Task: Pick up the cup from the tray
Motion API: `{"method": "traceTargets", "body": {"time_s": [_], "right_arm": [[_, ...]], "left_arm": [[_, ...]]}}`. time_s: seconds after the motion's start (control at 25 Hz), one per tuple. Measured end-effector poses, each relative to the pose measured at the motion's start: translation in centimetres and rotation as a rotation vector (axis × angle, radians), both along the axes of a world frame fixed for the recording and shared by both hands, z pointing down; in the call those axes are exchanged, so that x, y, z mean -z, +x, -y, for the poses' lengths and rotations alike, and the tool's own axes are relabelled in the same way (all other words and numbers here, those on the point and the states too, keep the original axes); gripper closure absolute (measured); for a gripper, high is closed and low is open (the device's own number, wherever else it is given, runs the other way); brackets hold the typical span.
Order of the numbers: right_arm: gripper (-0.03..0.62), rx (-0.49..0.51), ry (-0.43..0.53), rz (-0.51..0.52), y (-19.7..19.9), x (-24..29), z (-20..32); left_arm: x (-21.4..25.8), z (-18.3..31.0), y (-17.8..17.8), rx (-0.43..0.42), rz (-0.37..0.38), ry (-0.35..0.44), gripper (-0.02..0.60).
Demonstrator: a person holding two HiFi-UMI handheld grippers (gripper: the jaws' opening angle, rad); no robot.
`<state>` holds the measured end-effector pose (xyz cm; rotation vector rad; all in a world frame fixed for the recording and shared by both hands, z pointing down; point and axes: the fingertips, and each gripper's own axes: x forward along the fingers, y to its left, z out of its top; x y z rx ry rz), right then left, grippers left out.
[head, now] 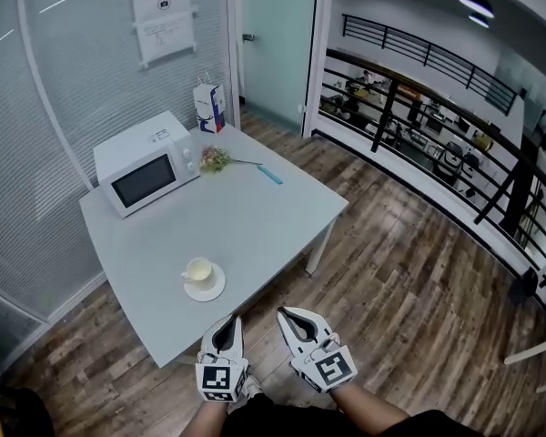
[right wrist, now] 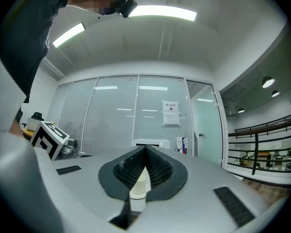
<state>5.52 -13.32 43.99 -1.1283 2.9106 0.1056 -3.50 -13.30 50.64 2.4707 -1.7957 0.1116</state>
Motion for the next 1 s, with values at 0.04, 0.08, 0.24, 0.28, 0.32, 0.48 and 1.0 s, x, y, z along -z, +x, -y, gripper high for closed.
{"method": "traceTargets", "body": {"time_s": [0.04,0.08,0.24,0.28,0.32,0.48,1.0], "right_arm": [[0.605,0.0,-0.003,-0.001,-0.7,0.0,0.6],[0.605,0.002,-0.005,-0.001,-1.5,0.0,1.2],[0.604,0.005,0.025,-0.034,-4.8,-0.1,3.2],[0.605,0.006,0.037,-0.046,-5.6,-0.1,3.4],[0.604,0.009,0.041,-0.052,-6.3,-0.2,3.7],[0.605,0.006,0.02,-0.056,-8.6,-0.2,4.8],[0.605,0.095,-0.006,-0.086,-12.2,-2.2,8.8]], "left_arm": [[0.0,0.6,-0.8,0.002,0.002,-0.003,0.578],[-0.1,1.1,-1.6,0.006,0.005,-0.007,0.578],[-0.2,3.1,-4.8,0.025,0.021,-0.016,0.579],[-0.2,3.5,-5.5,0.03,0.026,-0.017,0.579],[-0.2,4.0,-6.2,0.035,0.026,-0.017,0.579],[0.1,5.7,-8.2,0.041,0.017,-0.011,0.579],[-1.0,9.0,-10.1,0.036,-0.02,-0.003,0.578]]}}
